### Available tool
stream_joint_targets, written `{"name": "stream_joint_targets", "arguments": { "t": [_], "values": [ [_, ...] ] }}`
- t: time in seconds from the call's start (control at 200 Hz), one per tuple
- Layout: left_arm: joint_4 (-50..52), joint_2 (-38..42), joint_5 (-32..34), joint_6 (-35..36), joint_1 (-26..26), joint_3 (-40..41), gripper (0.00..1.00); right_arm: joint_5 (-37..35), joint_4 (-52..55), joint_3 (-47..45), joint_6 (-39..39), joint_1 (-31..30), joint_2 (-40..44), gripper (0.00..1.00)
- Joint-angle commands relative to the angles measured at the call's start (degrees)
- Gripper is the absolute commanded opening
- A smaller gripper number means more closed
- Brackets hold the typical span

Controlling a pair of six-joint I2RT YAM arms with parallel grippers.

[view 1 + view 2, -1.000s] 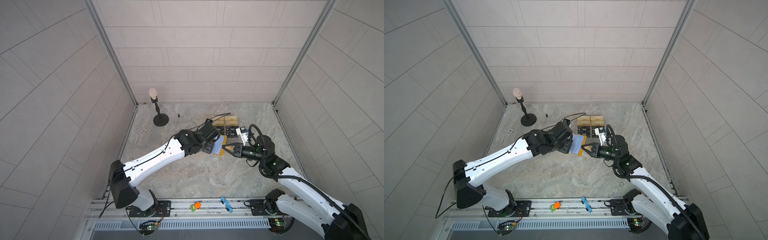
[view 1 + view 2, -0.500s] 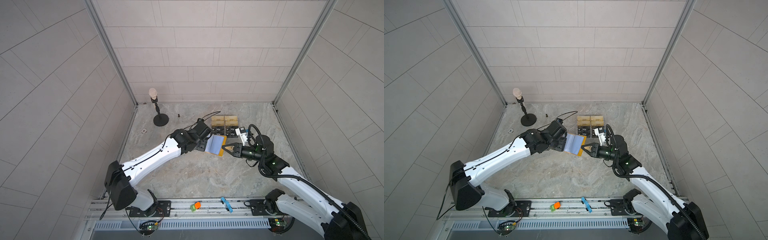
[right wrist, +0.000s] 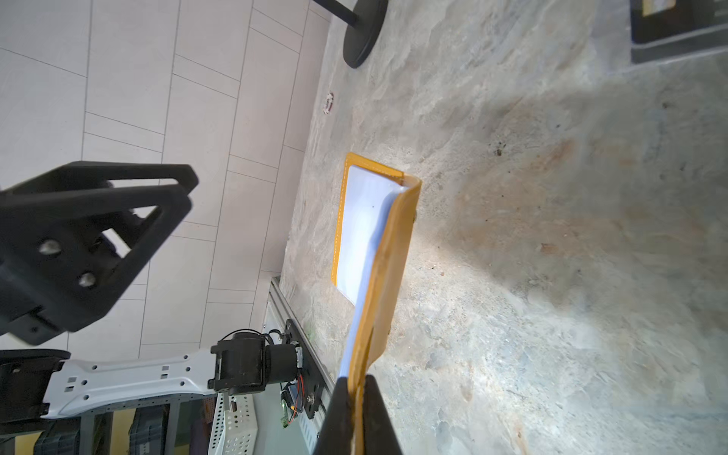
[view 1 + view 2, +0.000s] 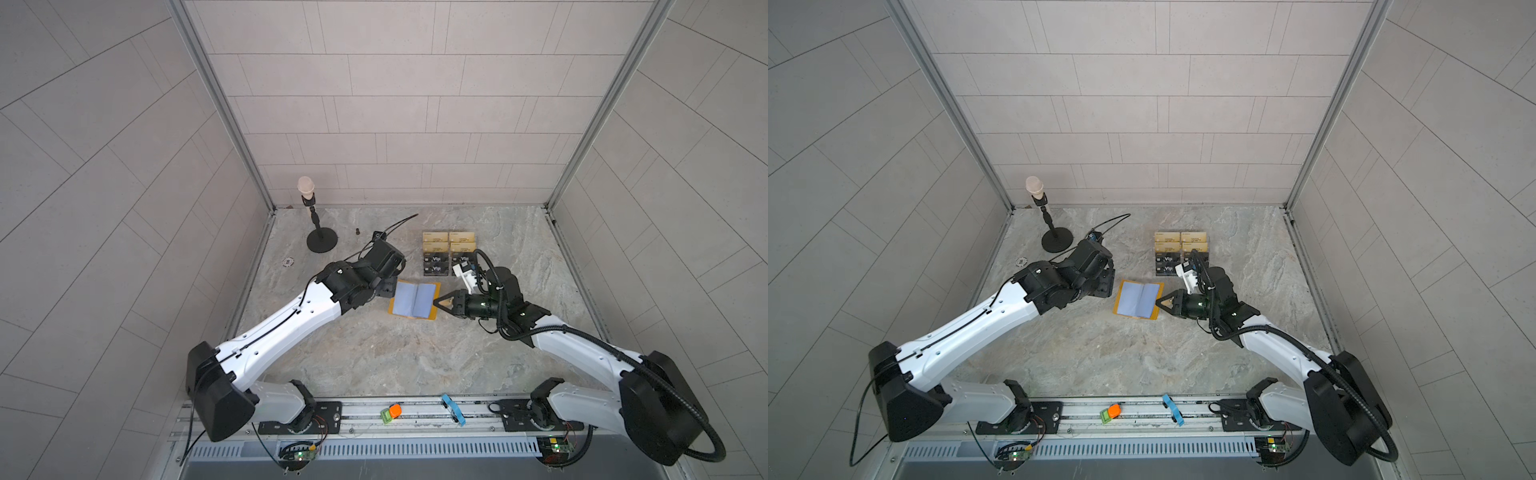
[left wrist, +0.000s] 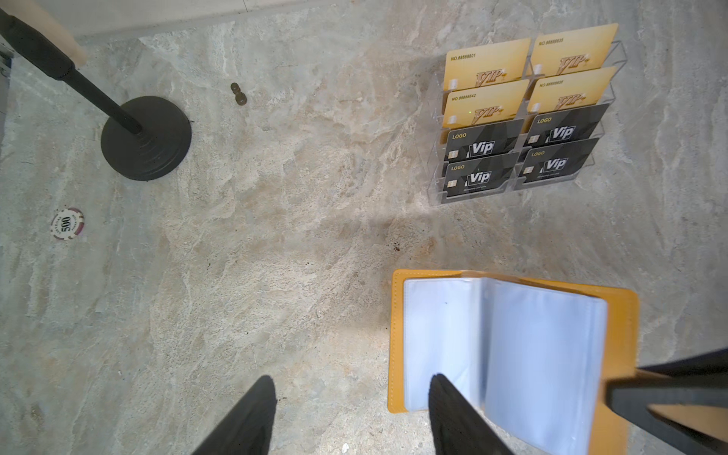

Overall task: Insert credit cards into a card holder
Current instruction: Open the card holder.

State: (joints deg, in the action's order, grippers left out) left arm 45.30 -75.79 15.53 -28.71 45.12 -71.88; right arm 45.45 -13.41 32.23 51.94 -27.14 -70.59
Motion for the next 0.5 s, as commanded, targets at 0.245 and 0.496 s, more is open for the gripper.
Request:
{"name": "stream_joint_targets", "arguments": {
  "t": [0.245, 0.496],
  "values": [
    [-16.7, -3.3, -17.8, -1.8, -0.3, 12.0, 0.63, 5.0, -17.6, 2.9, -2.4, -4.6, -15.8, 0.0],
    [-18.4, -10.3, -20.6, -1.6, -0.1, 12.1, 0.62, 4.1, -12.3, 6.0, -7.5, -4.6, -21.9, 0.0]
  ]
}}
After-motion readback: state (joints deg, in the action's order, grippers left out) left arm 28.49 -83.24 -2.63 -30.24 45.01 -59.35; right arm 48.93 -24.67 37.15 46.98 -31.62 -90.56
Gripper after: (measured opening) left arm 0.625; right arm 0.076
